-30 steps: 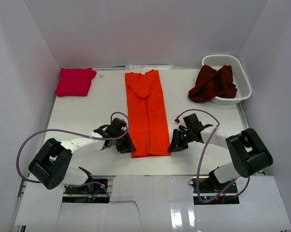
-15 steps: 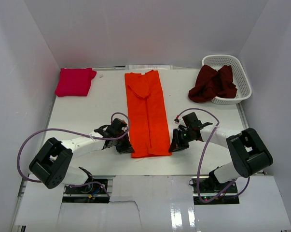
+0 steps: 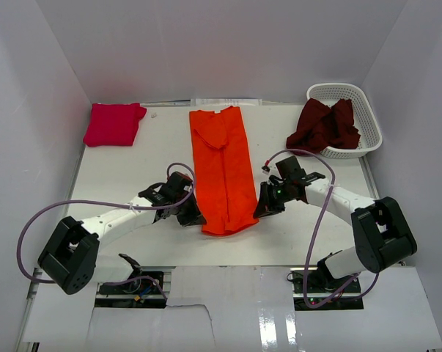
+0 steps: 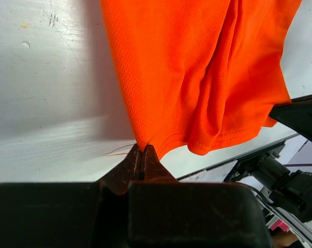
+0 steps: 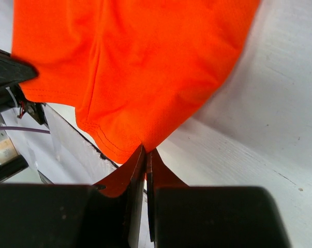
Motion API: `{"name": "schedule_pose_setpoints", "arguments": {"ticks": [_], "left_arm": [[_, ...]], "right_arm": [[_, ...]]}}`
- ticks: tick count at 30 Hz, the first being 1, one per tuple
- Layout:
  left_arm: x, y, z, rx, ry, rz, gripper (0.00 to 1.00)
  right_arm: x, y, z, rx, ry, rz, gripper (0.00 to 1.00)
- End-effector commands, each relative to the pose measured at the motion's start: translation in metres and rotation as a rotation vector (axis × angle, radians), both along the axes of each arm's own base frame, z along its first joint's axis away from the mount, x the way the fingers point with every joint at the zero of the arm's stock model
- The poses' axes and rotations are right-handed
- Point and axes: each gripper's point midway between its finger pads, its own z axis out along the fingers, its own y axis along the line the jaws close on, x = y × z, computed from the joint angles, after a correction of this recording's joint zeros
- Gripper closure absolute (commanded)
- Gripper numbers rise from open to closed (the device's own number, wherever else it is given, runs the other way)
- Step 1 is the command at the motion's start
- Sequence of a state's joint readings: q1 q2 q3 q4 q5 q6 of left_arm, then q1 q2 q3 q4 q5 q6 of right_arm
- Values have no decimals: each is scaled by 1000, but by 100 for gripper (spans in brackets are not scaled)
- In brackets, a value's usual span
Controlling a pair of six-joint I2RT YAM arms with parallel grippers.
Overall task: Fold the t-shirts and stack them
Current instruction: Grab the bottom of the folded rectangular tshirt with both arms
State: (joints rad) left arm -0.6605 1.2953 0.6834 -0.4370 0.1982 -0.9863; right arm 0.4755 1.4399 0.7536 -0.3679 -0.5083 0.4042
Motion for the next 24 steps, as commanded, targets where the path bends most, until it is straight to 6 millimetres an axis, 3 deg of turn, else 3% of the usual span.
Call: {"name": "schedule_pose_setpoints", "arguments": {"ticks": [1,8,15,20,24], "left_arm": [[3,0,17,-14,-20,28,100],[20,15,27,35,-68,88,100],[58,24,40,61,-130,125,100],[93,22,48,62,-153,127,100],[103,10,49,14,-120,94,100]], "right_arm": [[8,6,22,31,-41,28,92],[34,15,43,42,-88,30,92],[58,23,61,37,-123,35,92],[79,25,73,30,-161,25,92],[90,25,78,31,-172,17,92]]}}
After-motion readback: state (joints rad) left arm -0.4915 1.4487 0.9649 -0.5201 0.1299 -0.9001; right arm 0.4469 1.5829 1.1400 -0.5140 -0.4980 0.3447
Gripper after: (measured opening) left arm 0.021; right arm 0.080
